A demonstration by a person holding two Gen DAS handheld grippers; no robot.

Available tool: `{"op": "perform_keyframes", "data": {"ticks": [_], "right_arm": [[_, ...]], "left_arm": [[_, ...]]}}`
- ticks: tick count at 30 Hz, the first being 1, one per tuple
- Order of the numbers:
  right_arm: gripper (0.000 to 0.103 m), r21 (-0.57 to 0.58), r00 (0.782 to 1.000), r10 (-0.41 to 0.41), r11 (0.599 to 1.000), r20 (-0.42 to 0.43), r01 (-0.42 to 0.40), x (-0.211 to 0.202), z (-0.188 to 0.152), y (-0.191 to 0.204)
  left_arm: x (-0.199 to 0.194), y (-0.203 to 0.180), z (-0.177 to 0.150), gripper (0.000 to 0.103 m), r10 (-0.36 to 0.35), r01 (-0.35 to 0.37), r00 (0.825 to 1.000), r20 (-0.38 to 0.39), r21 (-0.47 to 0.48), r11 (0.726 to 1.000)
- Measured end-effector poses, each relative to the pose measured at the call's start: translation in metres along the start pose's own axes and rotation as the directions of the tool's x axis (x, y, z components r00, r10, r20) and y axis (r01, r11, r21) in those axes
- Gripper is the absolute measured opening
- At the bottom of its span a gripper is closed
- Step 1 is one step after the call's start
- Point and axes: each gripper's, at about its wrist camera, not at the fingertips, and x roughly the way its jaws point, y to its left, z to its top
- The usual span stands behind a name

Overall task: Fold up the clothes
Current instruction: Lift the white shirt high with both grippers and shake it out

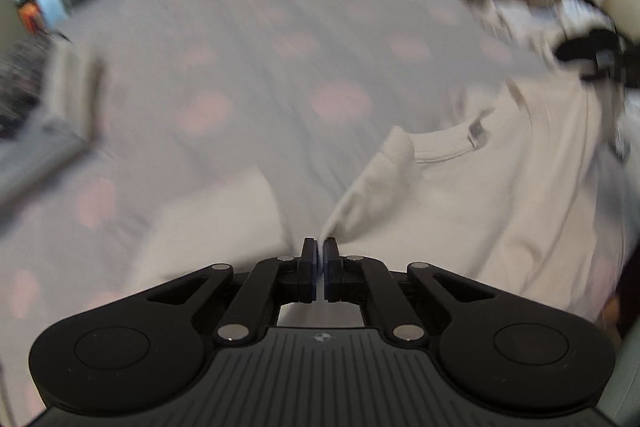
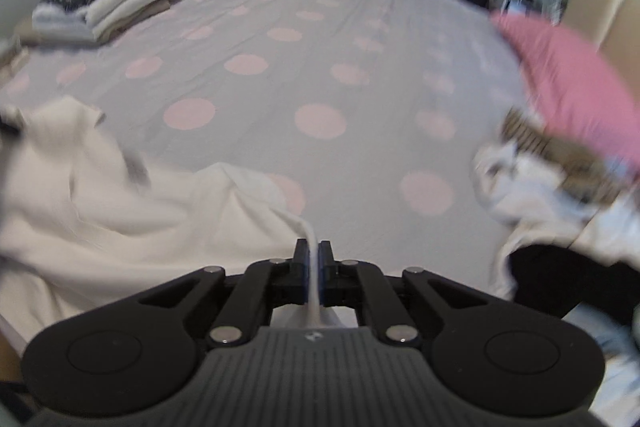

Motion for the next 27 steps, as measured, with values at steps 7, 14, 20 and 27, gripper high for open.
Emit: {"op": "perform_keyframes", "data": {"ticks": [7,14,20,27], "right_arm": [[0.004,-0.072,0.960,-0.134,0.985,0.244,0.156,-0.080,0.055,0.005],[0.004,0.008,0.772,-0.277,0.943,0.572,0.333,-0.207,0.111,-0.002],[0.004,0.108,0.552,-0.344,0.904,0.760,0.414,-0.307,0.115,0.001],[0.004,0.188,0.374,-0.381,0.868,0.845,0.460,-0.380,0.108,0.006]], "left_arm": [[-0.138,0.017,0.059,0.001,0.107,-0.103,0.929,0.354,-0.030,0.994],[-0.253,0.000,0.090,0.001,0.191,-0.196,0.774,0.603,-0.058,0.979],[-0.309,-0.018,0.085,0.001,0.184,-0.200,0.686,0.704,-0.061,0.978],[-0.374,-0.039,0.079,0.001,0.173,-0.205,0.567,0.806,-0.066,0.977]]}}
